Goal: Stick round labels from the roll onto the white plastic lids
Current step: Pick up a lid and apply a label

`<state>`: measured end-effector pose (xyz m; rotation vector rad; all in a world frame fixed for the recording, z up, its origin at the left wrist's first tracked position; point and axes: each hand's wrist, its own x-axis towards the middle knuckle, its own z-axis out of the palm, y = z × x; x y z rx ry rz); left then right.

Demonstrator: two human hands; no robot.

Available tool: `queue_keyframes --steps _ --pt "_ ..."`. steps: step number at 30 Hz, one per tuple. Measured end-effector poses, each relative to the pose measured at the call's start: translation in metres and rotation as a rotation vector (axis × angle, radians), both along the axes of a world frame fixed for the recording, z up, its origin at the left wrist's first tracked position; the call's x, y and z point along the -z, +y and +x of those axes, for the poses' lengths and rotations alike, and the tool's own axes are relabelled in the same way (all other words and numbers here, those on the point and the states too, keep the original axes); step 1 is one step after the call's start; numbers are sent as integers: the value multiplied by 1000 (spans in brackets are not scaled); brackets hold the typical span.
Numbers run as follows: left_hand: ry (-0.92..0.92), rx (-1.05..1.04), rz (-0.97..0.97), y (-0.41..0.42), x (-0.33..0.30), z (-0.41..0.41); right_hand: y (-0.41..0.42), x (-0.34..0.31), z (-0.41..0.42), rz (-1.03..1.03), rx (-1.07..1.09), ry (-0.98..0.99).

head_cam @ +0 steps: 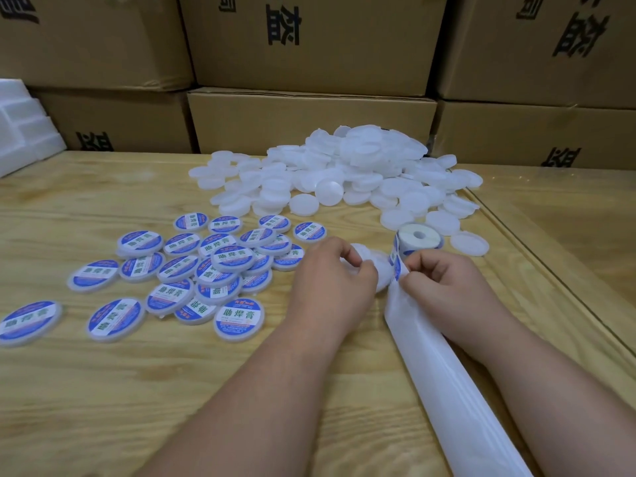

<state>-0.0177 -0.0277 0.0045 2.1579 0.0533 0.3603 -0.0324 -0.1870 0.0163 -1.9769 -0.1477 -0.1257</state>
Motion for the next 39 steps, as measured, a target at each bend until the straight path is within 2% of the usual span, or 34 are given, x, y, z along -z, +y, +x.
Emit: queue_keyframes --steps 2,5,9,11,14,18,39 --pt "-35 7 -6 -1 0 -2 -1 1 1 26 13 1" --pt "-213 52 -82 -4 -6 -8 0 1 1 48 36 -8" --pt "-338 222 -292 -8 -13 -15 2 1 1 69 59 -15" --pt "-347 284 -274 -10 -11 -15 1 1 2 107 62 -13" --pt "-349 253 -162 -12 -8 -10 0 1 2 159 54 -20" --pt "-264 307 -154 -14 -3 -7 2 1 1 233 37 -18" --pt "-224 251 -97 -15 -2 -4 2 2 0 220 23 -71"
